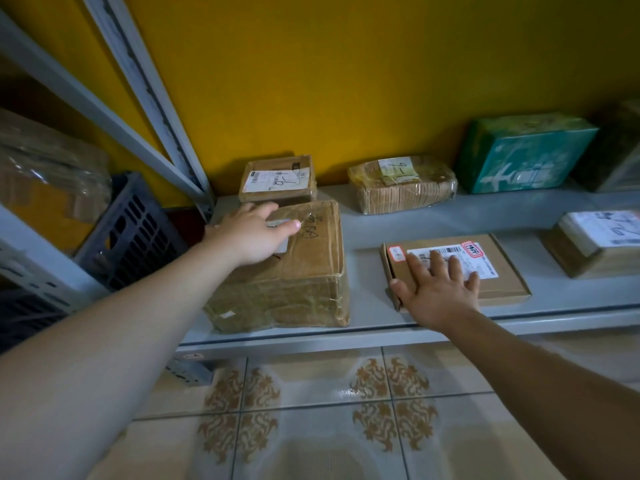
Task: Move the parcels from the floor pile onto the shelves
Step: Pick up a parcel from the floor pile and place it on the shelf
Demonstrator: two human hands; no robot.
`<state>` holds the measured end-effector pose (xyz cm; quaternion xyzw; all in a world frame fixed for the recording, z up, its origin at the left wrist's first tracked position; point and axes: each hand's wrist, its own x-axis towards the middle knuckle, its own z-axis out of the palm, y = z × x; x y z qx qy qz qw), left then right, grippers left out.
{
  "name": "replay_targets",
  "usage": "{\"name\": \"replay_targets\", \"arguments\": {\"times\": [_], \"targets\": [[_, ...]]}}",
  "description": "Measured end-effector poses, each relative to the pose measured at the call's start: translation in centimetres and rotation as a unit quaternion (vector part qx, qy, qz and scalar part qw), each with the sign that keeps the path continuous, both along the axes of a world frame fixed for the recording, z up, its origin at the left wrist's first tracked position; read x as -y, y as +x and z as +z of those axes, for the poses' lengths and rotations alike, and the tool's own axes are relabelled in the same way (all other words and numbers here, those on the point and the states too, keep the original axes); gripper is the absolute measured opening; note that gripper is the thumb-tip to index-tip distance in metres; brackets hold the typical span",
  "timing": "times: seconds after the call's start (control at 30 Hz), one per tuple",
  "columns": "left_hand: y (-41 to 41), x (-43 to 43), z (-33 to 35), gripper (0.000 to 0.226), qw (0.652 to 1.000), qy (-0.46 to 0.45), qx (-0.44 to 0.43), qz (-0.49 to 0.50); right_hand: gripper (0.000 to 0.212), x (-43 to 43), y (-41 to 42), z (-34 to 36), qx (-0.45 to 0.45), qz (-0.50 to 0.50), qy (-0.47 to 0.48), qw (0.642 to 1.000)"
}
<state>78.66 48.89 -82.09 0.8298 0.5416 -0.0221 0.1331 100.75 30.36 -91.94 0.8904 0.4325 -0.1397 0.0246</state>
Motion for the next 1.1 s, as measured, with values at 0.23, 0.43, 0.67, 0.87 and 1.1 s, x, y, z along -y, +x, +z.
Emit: {"name": "replay_targets", "arguments": {"times": [0.23, 0.43, 0.67, 0.87, 1.1], "targets": [[4.2, -4.8, -0.1, 0.064, 0.999, -0.031, 0.03, 0.029, 0.074, -0.3, 0.0, -0.9, 0.008, -0.007, 0.008, 1.0], [5.0, -9.3, -1.8, 0.067, 0.999, -0.041, 0.017, 0.029, 0.074, -0.2, 0.0, -1.2, 0.018, -0.009, 0.013, 1.0], [5.8, -12.0, -3.6, 0.055, 0.997, -0.014, 0.069, 0.035, 0.074, -0.5, 0.1, -1.4, 0.022, -0.019, 0.011, 1.0], [5.7, -11.3, -3.4, 0.054, 0.996, 0.01, 0.079, 0.035, 0.073, -0.5, 0.0, -1.3, 0.022, -0.027, 0.011, 0.999], [3.7, -2.9, -1.4, 0.067, 0.995, 0.004, 0.088, -0.035, 0.07, -0.6, 0.1, -1.5, 0.022, -0.023, 0.02, 0.999]]}}
